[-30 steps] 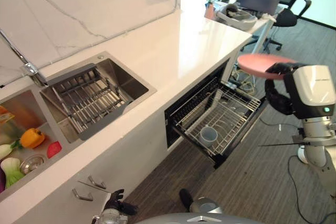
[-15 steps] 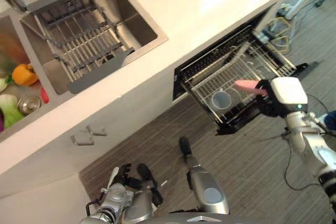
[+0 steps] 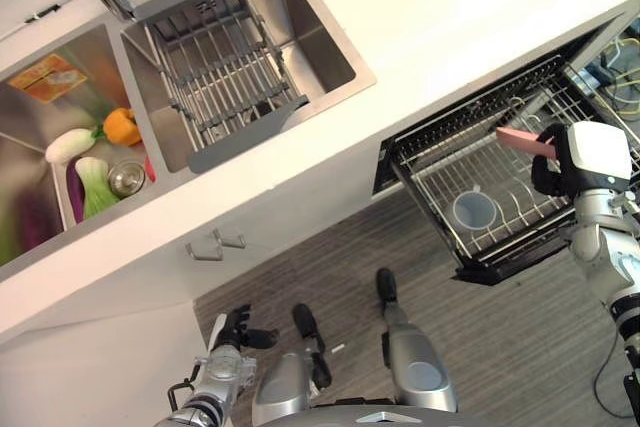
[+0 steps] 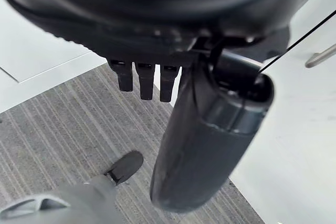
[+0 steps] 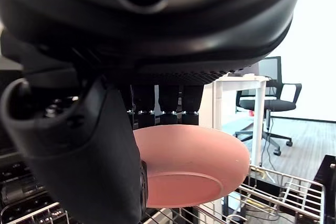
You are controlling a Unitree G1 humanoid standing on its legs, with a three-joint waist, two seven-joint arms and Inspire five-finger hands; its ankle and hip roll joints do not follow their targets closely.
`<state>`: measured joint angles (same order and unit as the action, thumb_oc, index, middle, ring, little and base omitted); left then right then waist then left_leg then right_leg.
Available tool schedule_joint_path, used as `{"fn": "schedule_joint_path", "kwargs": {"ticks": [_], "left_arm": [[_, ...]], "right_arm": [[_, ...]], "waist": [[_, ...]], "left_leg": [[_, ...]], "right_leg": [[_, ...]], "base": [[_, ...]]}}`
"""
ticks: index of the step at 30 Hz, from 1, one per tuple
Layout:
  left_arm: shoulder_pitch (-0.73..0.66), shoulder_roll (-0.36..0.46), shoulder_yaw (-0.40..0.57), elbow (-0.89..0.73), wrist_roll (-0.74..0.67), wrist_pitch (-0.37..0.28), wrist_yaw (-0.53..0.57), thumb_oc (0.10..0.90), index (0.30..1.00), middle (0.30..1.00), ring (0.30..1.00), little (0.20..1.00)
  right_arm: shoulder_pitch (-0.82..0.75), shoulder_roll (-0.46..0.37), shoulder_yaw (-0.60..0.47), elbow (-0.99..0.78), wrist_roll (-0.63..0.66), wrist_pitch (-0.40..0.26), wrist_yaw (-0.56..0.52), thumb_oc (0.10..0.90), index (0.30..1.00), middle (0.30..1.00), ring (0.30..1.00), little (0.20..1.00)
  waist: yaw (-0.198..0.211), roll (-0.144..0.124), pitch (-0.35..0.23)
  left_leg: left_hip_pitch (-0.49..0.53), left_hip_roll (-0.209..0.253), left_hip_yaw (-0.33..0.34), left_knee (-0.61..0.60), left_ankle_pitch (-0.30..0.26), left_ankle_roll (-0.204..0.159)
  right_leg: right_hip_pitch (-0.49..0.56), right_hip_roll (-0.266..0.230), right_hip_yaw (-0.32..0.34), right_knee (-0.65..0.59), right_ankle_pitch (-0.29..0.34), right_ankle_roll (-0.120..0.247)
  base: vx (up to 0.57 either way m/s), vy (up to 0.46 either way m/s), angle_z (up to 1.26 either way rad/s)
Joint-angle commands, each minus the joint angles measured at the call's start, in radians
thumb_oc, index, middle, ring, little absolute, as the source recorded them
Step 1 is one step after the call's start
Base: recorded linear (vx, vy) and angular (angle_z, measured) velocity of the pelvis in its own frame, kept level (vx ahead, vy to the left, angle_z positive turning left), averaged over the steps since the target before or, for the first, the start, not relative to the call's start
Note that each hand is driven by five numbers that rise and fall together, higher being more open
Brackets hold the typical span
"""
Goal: Place the dishes in the dishwasher.
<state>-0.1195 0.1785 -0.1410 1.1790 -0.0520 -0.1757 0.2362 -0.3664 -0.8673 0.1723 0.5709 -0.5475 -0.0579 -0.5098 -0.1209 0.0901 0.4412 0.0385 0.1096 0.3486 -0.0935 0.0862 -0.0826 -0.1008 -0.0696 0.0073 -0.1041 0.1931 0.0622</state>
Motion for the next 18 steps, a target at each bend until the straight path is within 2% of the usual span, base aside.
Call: {"fn": "schedule_joint_path", "kwargs": {"ticks": [1,4,10,12,15,17,18], "left_arm": [[0.013,0.022,-0.057,0.036,-0.007,-0.015,0.014,0.800,0.900,0.900,0.900,0.900],[0.015,0.017,-0.054,0.041,0.012,-0.010,-0.002,0.800,0.900,0.900,0.900,0.900],[0.017,0.027,-0.045,0.048,0.033,-0.004,-0.003,0.800,0.900,0.900,0.900,0.900],[0.017,0.044,-0.017,0.067,0.059,0.003,-0.002,0.800,0.900,0.900,0.900,0.900],[0.015,0.052,-0.003,0.078,0.070,0.005,0.004,0.800,0.900,0.900,0.900,0.900],[0.017,0.051,0.023,0.083,0.071,0.010,0.013,0.800,0.900,0.900,0.900,0.900],[0.016,0.049,0.030,0.086,0.070,0.012,0.021,0.800,0.900,0.900,0.900,0.900]], "right_arm": [[-0.028,-0.064,-0.093,-0.120,0.039,-0.026,-0.078,0.800,0.900,0.900,0.900,0.900],[0.041,-0.056,-0.154,-0.221,0.036,-0.044,-0.069,0.800,0.900,0.900,0.900,0.900],[0.100,-0.058,-0.222,-0.292,0.026,-0.047,-0.070,0.800,0.900,0.900,0.900,0.900],[0.150,-0.100,-0.318,-0.371,0.006,-0.051,-0.101,0.800,0.900,0.900,0.900,0.900],[0.200,-0.108,-0.405,-0.401,0.009,-0.046,-0.129,0.800,0.900,0.900,0.900,0.900],[0.243,-0.078,-0.498,-0.473,0.029,-0.048,-0.161,0.800,0.900,0.900,0.900,0.900],[0.276,-0.029,-0.556,-0.507,0.060,-0.058,-0.189,0.800,0.900,0.900,0.900,0.900]], "waist": [[0.001,-0.053,-0.085],[0.002,-0.065,-0.105],[0.005,-0.082,-0.117],[0.000,-0.103,-0.130],[-0.003,-0.112,-0.137],[-0.017,-0.118,-0.148],[-0.019,-0.119,-0.153]], "left_leg": [[-0.037,0.044,-0.060,0.085,-0.060,-0.029],[-0.021,0.052,-0.075,0.080,-0.058,-0.031],[-0.006,0.059,-0.084,0.079,-0.061,-0.032],[0.010,0.066,-0.088,0.076,-0.063,-0.034],[0.016,0.066,-0.091,0.071,-0.062,-0.035],[0.020,0.067,-0.091,0.066,-0.062,-0.035],[0.019,0.066,-0.094,0.063,-0.061,-0.034]], "right_leg": [[0.002,-0.058,0.012,0.051,-0.124,0.090],[0.033,-0.051,-0.011,0.049,-0.139,0.085],[0.061,-0.047,-0.026,0.049,-0.149,0.083],[0.081,-0.043,-0.037,0.046,-0.156,0.083],[0.092,-0.041,-0.040,0.041,-0.157,0.083],[0.095,-0.040,-0.040,0.038,-0.158,0.083],[0.096,-0.040,-0.040,0.036,-0.158,0.083]], "base": [[0.02,-0.053,0.06],[0.02,-0.056,0.14],[0.02,-0.031,0.08],[0.02,-0.042,0.07],[0.01,-0.013,0.12],[0.01,-0.002,0.02],[0.00,0.000,0.00]]}}
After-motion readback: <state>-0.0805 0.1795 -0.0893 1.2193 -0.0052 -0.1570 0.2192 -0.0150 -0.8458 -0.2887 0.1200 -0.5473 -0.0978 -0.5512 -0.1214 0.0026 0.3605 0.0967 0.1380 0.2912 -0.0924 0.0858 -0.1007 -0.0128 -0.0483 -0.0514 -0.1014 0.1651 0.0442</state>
